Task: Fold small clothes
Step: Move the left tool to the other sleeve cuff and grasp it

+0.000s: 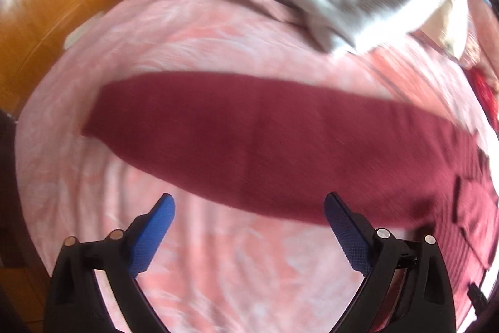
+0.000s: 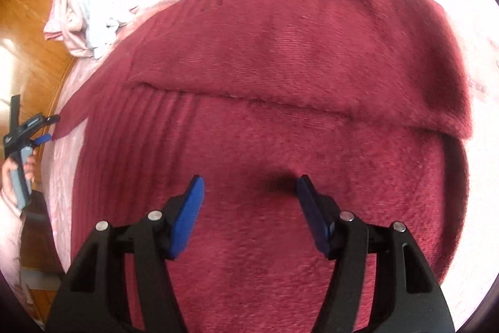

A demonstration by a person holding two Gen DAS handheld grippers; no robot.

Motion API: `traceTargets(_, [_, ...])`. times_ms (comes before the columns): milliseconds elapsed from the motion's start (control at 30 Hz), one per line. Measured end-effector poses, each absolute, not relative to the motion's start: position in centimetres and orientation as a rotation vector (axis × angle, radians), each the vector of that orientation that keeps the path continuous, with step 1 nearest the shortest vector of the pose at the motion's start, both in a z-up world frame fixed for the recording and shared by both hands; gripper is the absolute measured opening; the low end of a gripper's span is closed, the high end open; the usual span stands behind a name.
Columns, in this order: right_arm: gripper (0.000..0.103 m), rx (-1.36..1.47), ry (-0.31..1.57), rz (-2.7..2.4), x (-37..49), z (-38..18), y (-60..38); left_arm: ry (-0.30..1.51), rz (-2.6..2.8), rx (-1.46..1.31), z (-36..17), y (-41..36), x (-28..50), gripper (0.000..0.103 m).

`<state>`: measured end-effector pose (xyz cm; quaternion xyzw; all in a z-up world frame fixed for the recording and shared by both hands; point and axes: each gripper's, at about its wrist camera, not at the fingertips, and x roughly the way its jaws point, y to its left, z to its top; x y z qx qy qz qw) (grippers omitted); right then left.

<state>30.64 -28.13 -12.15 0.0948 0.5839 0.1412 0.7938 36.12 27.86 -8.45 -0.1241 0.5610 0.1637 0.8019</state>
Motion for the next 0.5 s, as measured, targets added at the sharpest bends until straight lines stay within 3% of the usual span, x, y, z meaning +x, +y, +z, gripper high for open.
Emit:
traceTargets(333, [0.063,0.156,1.27,0.361,31.6,-12.4,-23.8,1.152,0.392,-0.421,-10.2,37.7,38.0,0.094])
traceTargets(433, [0.063,0.13,1.275,0.373,32.0,-12.6,-22.3,1.164,0.358,-0.427,-10.9,38.2,38.3,0.087])
traceTargets(500, [0.063,0.109,1.278,0.368,32.2,-12.8,-21.6,1.193,0.341,-0.43,-11.6,38.1,38.7,0.077])
